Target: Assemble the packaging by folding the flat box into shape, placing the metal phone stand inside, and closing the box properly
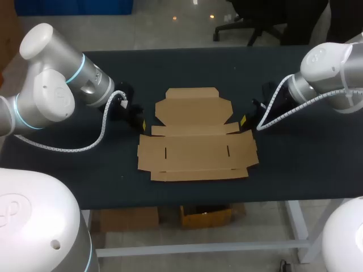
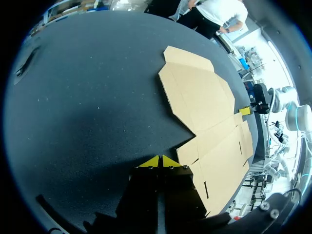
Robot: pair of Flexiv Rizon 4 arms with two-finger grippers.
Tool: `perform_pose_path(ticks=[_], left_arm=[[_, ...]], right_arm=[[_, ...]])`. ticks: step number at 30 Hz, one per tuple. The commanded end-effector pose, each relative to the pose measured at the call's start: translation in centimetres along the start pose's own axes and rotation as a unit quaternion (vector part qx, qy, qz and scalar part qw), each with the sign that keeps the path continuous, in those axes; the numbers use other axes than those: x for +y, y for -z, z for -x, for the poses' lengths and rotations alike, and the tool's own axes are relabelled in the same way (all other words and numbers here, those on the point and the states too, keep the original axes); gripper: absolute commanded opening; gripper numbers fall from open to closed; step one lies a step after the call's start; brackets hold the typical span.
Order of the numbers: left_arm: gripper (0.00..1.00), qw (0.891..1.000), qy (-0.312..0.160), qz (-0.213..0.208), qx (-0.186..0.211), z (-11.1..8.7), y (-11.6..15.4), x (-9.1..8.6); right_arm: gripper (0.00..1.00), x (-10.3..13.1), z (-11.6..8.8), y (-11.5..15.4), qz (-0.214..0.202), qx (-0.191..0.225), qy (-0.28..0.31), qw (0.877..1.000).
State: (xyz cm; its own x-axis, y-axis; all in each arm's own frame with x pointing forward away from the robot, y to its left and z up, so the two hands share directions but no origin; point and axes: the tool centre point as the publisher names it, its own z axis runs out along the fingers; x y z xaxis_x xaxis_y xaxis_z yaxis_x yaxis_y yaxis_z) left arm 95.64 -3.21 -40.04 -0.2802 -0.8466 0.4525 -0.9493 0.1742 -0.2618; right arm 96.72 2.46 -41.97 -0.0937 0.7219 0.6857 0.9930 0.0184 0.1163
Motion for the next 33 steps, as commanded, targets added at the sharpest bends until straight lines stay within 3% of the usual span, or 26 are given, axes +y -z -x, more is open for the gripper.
perform_pose_path(ticks=[1,33], left_arm=[[0.00,1.000,0.000,0.003,-0.001,-0.1,-0.2,-0.3],[0.00,1.000,0.011,0.011,0.019,-0.4,-1.3,0.0]], right_arm=[[0.00,0.2,0.1,-0.2,-0.008,0.005,0.003,1.000],[0.00,-0.6,-0.3,-1.1,-0.025,0.012,0.025,0.999]])
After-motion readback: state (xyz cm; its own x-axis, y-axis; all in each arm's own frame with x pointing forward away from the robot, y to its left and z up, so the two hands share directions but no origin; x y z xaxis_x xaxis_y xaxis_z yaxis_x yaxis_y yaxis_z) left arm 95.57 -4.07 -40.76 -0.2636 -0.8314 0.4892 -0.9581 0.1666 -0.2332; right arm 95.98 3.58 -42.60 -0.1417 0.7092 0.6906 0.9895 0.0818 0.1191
